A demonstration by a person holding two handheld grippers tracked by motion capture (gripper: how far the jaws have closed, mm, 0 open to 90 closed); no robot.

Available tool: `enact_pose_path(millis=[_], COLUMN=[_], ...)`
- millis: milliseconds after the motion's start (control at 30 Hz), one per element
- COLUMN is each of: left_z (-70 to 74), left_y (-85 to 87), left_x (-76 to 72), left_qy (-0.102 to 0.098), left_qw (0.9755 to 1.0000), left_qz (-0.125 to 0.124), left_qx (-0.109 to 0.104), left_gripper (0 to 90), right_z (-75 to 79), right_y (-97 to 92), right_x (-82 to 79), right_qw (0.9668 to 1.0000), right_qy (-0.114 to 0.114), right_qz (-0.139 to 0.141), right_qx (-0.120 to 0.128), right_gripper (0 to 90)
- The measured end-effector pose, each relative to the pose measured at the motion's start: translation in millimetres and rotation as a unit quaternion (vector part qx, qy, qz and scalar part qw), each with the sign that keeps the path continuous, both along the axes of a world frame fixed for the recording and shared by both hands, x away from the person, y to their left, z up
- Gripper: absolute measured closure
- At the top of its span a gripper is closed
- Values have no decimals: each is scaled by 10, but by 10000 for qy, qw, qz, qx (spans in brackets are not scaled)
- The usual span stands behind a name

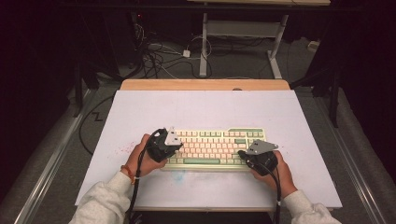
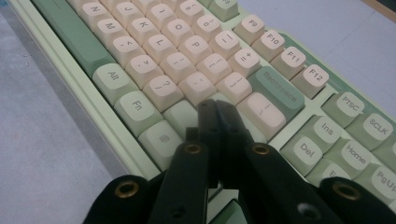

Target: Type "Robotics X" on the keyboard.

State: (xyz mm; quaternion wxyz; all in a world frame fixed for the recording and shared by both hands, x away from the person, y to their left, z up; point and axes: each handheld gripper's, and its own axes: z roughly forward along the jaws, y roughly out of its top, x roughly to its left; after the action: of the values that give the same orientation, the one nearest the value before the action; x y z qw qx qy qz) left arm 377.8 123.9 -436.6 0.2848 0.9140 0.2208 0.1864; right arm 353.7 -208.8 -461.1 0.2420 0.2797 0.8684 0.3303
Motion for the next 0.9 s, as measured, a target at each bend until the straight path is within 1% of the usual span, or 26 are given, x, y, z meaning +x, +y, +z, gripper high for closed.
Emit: enact_pose_path(millis=[33,100,200,300,367,433,467,533,567,700,767,833,900], left_z=[-3,-4,-14,-22,-36,-44,-48,-57,-57,-50,-56,-70,-73], left_y=[-31,-43,-87,-109,-141,-172,-187,-239,-239,-299,-337,-386,-397], left_x=[36,53,114,139,177,202,214,229,229,242,248,258,260], left_qy=[38,46,124,154,193,198,234,221,221,234,217,245,233], left_qw=[10000,10000,9999,9998,9997,9996,9996,9996,9996,9996,9996,9995,9995], left_qz=[4,29,65,71,73,75,57,32,32,-35,-53,-100,-110], left_qx=[29,37,59,74,141,162,148,167,167,134,178,190,202], left_gripper=[875,875,875,875,874,874,874,867,866,870,870,873,873], right_z=[-1,0,-1,0,0,0,0,0,0,0,-1,-1,0], right_y=[2,2,0,1,-1,2,2,3,2,3,2,3,4], right_x=[-2,1,0,5,7,6,6,4,3,4,3,2,1], right_qw=[10000,10000,10000,10000,10000,10000,10000,10000,10000,10000,10000,10000,10000], right_qy=[-4,-30,-7,-21,-16,-25,-25,-27,-27,-33,-28,-31,-32], right_qz=[-4,17,-4,18,20,17,17,13,13,16,14,17,10], right_qx=[-2,-21,-5,-12,-8,-21,-21,-22,-20,-28,-20,-25,-30], right_gripper=[900,900,900,900,900,900,900,900,900,900,900,900,900])
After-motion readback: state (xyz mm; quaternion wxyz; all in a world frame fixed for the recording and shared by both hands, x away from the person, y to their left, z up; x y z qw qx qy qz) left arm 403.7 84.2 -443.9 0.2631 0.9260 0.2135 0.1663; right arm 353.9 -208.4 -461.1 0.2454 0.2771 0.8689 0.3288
